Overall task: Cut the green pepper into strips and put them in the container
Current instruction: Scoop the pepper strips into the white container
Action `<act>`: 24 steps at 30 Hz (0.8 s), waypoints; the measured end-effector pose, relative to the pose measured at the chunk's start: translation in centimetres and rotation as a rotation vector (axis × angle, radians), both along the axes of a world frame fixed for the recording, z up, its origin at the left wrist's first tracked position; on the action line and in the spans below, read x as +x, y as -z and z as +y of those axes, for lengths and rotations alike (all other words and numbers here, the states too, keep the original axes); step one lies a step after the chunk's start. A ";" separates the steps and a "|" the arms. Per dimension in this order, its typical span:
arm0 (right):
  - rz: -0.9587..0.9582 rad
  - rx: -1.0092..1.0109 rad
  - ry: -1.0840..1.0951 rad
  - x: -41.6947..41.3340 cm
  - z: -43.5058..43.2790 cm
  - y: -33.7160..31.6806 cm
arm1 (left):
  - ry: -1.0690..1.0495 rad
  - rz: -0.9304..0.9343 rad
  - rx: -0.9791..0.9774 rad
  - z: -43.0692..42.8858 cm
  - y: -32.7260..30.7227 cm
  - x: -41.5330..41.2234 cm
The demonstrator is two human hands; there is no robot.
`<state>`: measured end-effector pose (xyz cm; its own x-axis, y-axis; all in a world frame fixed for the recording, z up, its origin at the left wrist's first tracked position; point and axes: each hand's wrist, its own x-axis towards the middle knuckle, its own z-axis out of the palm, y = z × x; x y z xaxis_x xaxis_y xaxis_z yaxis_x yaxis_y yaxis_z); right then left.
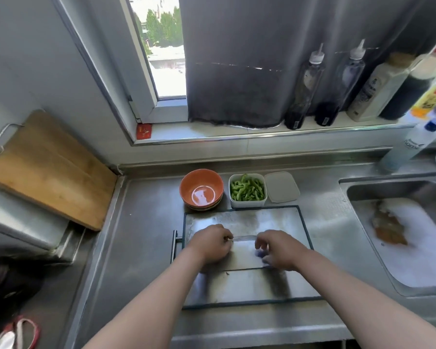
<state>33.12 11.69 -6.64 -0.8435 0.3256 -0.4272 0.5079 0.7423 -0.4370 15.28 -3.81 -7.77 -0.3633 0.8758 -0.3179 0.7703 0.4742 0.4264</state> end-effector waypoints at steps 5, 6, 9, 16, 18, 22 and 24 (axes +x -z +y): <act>0.058 0.135 0.082 -2.2 3.9 -3.6 | 0.001 0.006 0.160 5.2 -2.4 -2.0; 0.069 0.149 0.105 -2.5 4.9 -4.1 | 0.008 0.022 0.188 6.4 -3.0 -2.3; 0.077 0.179 0.187 -3.1 8.1 -4.4 | 0.025 0.063 0.222 10.2 -4.0 -3.1; 0.019 0.187 0.251 -4.7 14.0 -2.3 | 0.103 0.170 0.031 17.5 -2.0 -4.3; -0.027 0.176 0.239 -5.4 15.3 -1.5 | 0.105 0.190 -0.003 18.7 -0.8 -4.6; -0.137 0.148 0.260 -7.1 17.0 0.4 | 0.038 0.152 -0.019 19.9 0.9 -5.6; -0.204 0.141 0.261 -8.1 17.3 1.6 | 0.028 0.139 0.038 19.7 1.4 -6.0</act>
